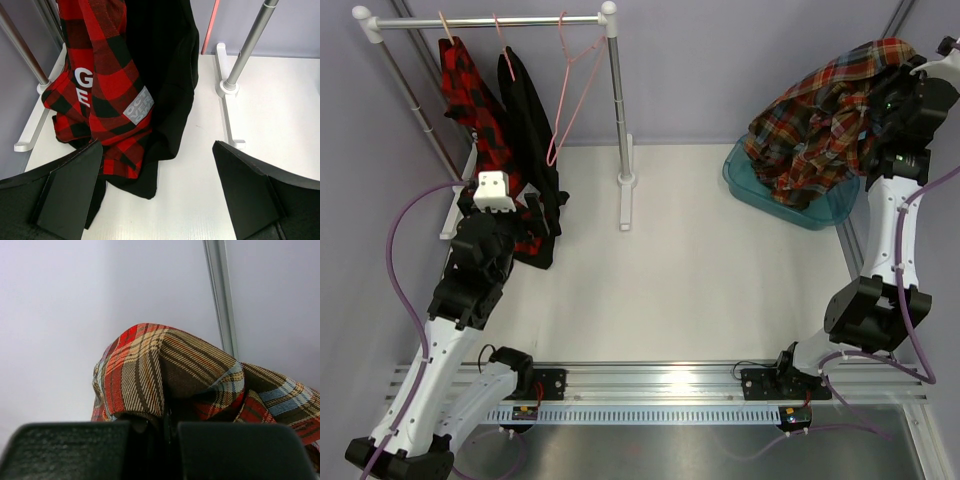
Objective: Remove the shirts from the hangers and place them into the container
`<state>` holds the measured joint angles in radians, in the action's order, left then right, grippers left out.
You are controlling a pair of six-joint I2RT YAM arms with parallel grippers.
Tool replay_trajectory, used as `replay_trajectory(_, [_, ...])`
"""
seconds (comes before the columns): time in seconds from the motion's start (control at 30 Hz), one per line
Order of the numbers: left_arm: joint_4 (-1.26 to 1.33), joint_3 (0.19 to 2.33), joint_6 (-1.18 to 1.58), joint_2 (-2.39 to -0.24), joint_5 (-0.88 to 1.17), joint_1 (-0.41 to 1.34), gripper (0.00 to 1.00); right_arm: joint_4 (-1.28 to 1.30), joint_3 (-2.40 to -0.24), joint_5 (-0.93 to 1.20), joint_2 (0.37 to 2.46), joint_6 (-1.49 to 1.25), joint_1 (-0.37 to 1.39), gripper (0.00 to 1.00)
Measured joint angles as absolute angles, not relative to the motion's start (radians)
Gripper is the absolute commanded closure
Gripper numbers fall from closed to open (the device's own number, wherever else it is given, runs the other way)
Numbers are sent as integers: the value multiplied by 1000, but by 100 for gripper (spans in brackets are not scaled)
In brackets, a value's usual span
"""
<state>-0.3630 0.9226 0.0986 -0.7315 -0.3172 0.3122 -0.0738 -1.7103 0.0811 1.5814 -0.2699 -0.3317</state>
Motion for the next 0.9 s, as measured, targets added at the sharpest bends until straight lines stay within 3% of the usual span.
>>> replay_trajectory(0.33, [-363, 923, 104, -735, -317, 311, 1, -161, -1652, 120, 1544, -289, -355, 100])
replay_trajectory(0.9, [-363, 923, 105, -744, -317, 308, 1, -168, -1573, 250, 1752, -308, -334, 100])
